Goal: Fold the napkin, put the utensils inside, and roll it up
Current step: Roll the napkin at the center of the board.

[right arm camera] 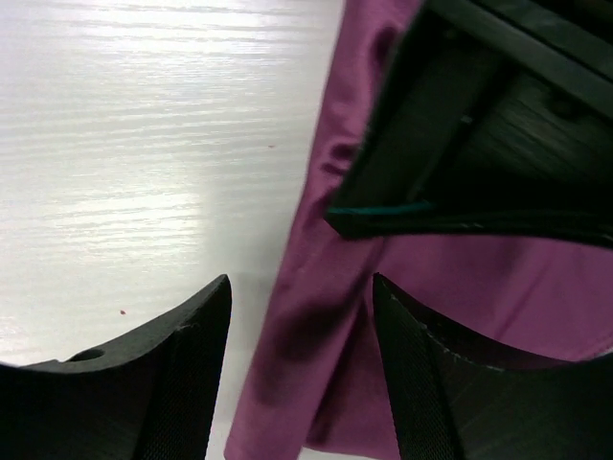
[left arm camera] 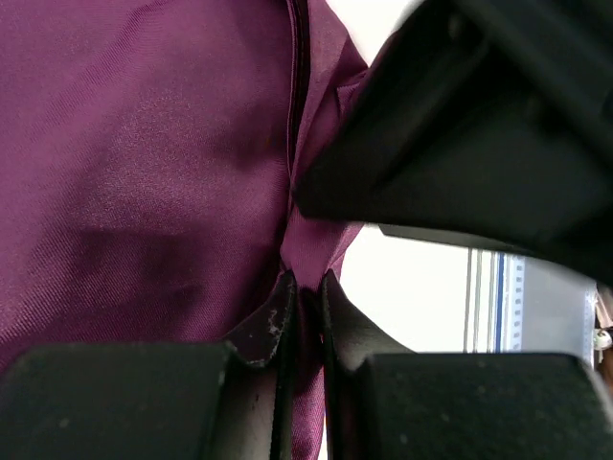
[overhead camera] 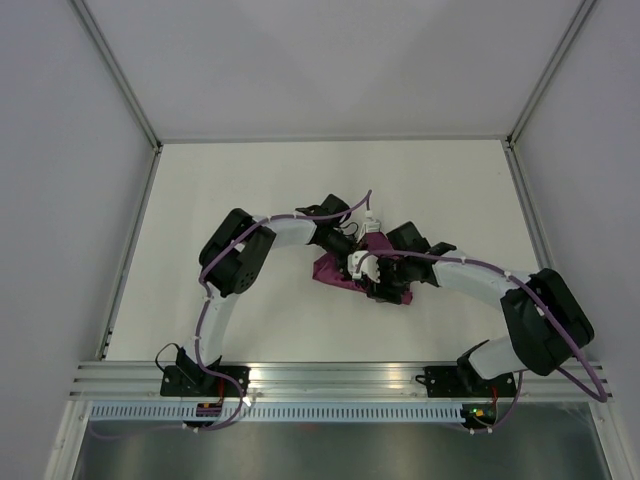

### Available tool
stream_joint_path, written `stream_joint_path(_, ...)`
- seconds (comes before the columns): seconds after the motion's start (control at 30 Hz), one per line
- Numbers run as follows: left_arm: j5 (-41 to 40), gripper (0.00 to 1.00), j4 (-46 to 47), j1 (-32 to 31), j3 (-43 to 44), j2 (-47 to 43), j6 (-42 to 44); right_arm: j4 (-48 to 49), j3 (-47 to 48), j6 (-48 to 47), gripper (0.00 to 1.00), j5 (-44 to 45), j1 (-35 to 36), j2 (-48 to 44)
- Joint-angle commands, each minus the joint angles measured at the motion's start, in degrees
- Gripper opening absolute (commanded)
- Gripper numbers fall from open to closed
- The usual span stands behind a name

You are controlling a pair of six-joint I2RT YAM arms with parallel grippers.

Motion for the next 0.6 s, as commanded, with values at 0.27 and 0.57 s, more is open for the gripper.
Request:
stream_joint_path(0.27,-3.9,0.02,-5.7,-0.1,0.4,4.0,0.5,5.6,-0.7,0.9,0.52,7.8,4.7,5.0)
stream_joint_path(0.57,-3.6,0.06,-7.2,0.1,1.9,1.9,1.0,1.7,1.0,0.2,0.13,8.4,5.0,8.9)
